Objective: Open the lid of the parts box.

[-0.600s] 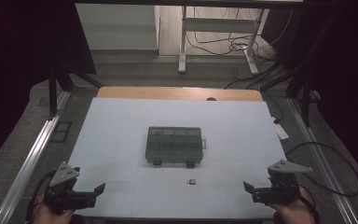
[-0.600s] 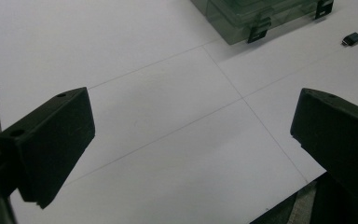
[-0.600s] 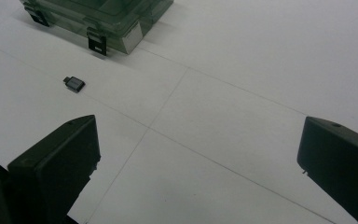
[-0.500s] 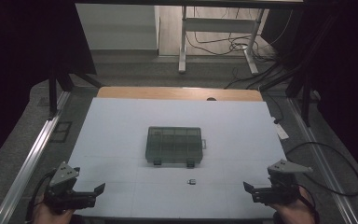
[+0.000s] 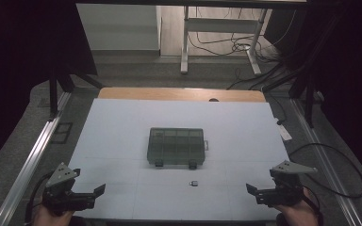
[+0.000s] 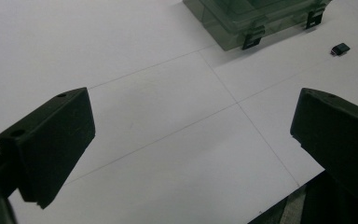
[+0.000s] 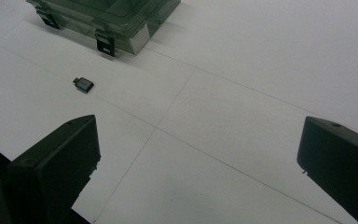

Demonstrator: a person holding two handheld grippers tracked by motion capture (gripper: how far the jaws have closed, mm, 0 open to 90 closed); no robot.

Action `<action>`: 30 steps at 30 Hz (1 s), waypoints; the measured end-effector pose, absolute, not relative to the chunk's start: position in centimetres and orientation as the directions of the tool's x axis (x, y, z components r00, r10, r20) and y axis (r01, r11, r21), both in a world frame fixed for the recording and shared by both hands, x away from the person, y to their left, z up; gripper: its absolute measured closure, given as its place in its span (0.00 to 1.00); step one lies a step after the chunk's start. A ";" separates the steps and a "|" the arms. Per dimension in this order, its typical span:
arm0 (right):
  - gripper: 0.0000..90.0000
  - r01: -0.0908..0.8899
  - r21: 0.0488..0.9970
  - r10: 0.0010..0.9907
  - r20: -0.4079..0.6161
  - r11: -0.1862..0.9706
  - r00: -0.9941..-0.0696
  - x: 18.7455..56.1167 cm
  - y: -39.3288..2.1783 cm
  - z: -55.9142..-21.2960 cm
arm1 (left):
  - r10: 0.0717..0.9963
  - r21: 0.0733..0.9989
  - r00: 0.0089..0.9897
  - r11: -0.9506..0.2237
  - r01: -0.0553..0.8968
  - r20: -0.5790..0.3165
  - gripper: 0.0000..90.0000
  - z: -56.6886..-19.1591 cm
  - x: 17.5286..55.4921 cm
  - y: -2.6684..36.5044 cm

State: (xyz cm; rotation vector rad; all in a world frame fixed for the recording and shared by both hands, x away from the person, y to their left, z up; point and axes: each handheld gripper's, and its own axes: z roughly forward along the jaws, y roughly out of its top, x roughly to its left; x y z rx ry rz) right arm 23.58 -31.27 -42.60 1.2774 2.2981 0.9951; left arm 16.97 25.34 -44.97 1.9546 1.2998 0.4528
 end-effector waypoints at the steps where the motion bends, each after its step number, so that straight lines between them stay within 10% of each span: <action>1: 0.00 0.608 0.711 0.837 0.049 0.355 -0.546 23.6 -31.3 -42.6 | 0.898 0.736 0.428 -0.219 0.640 -0.105 0.00 -45.0 17.0 25.3; 30: 0.00 0.566 0.724 0.785 0.056 0.394 -0.617 25.4 -30.4 -42.5 | 0.842 0.759 0.534 -0.295 0.580 -0.081 0.00 -45.4 19.6 24.2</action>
